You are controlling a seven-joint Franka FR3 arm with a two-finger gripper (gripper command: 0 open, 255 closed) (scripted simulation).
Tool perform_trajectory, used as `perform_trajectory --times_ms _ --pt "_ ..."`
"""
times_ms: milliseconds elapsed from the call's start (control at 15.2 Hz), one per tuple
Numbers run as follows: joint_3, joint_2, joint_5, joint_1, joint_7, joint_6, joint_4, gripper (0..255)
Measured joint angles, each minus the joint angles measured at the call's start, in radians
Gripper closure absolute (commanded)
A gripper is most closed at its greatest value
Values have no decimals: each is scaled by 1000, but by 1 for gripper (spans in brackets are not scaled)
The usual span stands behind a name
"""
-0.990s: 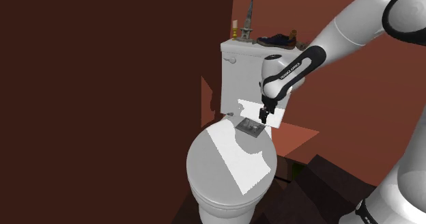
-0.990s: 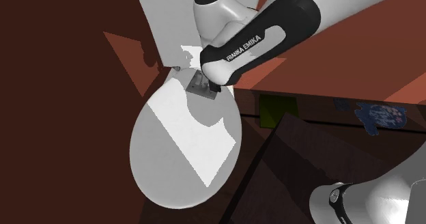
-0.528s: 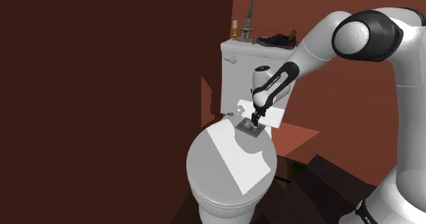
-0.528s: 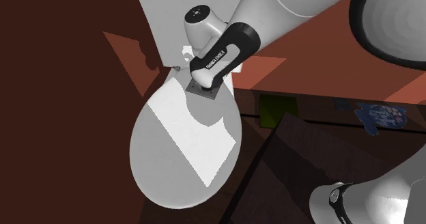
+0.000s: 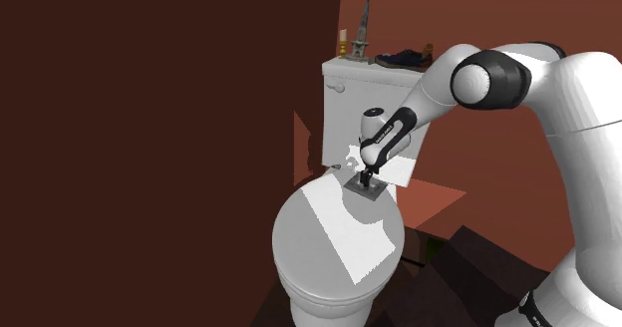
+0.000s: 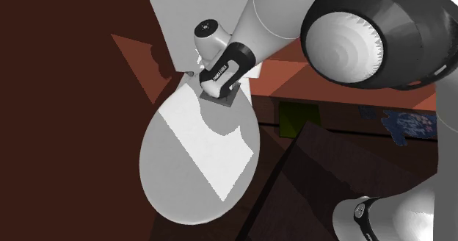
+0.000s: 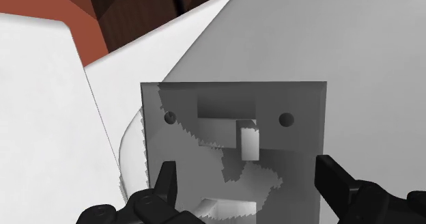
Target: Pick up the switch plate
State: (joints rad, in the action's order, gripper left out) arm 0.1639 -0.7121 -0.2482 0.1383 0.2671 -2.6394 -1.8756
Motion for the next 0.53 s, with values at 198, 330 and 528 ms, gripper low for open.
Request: perform_trajectory --times_ms 198,330,528 --pt "0 -40 0 1 -6 -23 17 0" --pt "1 -53 -1 0 -9 -33 20 255" --pt "1 -57 -1 1 -10 -36 20 255"
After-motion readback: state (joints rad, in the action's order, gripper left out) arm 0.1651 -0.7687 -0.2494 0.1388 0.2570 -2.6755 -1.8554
